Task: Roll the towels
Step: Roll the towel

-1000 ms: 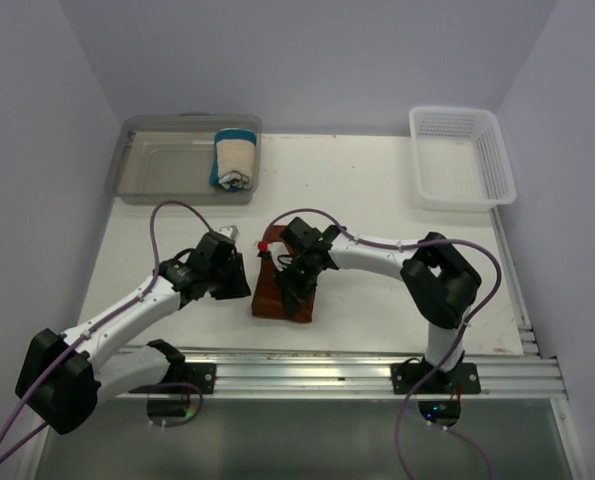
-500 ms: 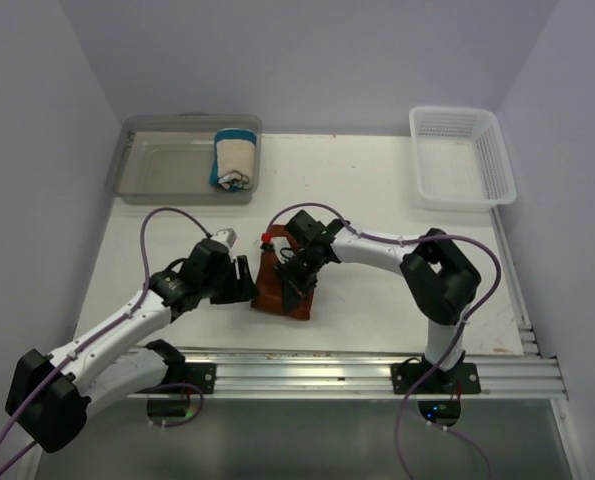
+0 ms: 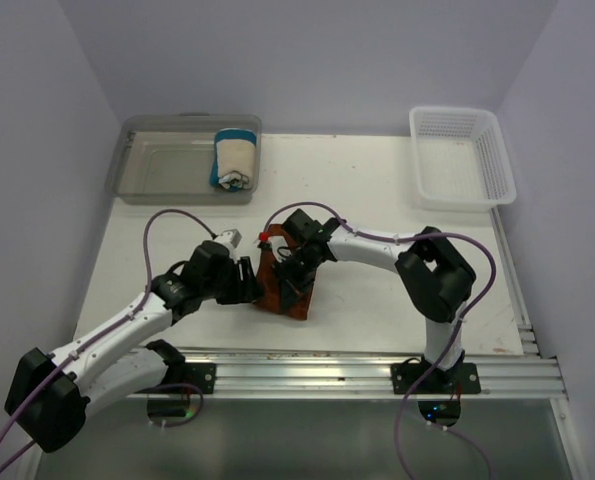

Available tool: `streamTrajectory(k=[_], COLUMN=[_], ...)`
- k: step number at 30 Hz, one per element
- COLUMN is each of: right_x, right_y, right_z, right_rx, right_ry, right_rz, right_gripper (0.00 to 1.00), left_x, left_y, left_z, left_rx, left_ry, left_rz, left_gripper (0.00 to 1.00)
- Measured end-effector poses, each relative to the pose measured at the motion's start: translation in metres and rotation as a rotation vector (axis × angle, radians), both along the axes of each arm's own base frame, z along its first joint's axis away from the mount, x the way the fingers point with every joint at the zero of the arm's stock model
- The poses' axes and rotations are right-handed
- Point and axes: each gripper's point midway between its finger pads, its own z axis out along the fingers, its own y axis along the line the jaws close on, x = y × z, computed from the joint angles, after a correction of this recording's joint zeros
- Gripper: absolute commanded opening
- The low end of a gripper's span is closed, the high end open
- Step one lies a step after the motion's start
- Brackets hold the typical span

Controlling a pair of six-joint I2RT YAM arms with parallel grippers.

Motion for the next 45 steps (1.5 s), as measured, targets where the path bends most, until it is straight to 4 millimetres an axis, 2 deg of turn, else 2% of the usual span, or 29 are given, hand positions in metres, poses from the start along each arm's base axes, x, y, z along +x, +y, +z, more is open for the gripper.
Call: streamTrajectory(k=[5, 12, 17, 22, 27, 41, 45], right_x=[0.000, 0.001, 0.001, 0.001, 0.002, 0.002, 0.001], right_y=[0.000, -0.001, -0.001, 0.000, 0.000, 0.000, 0.000], right_z=[0.000, 0.000, 0.000, 0.000, 0.000, -0.002, -0.004], right_rx=[-0.001, -0.001, -0.002, -0.002, -0.003, -0.008, -0.016], right_ry=[0.000, 0.000, 0.001, 0.002, 0.002, 0.009, 0.018], right_rz=[-0.001, -0.004, -0.005, -0.008, -0.011, -0.021, -0.024], right_gripper=[0.00, 0.00, 0.00, 0.00, 0.00, 0.00, 0.00], left_x=[-0.001, 0.003, 0.008, 0.012, 0.016, 0.003, 0.002], left_y=[0.001, 0.013, 0.023, 0.028, 0.026, 0.011, 0.005], left_z=[-0.008, -0.009, -0.004, 0.014, 0.021, -0.001, -0.005], left_rx=[0.016, 0.063, 0.080, 0.054, 0.044, 0.049, 0.026], left_ry=[0.019, 0.000, -0.026, -0.082, -0.095, 0.019, 0.041], left_rz=[-0.001, 0.053, 0.121, 0.169, 0.175, 0.078, 0.066], left_gripper=[0.59, 0.62, 0.62, 0.61, 0.62, 0.61, 0.56])
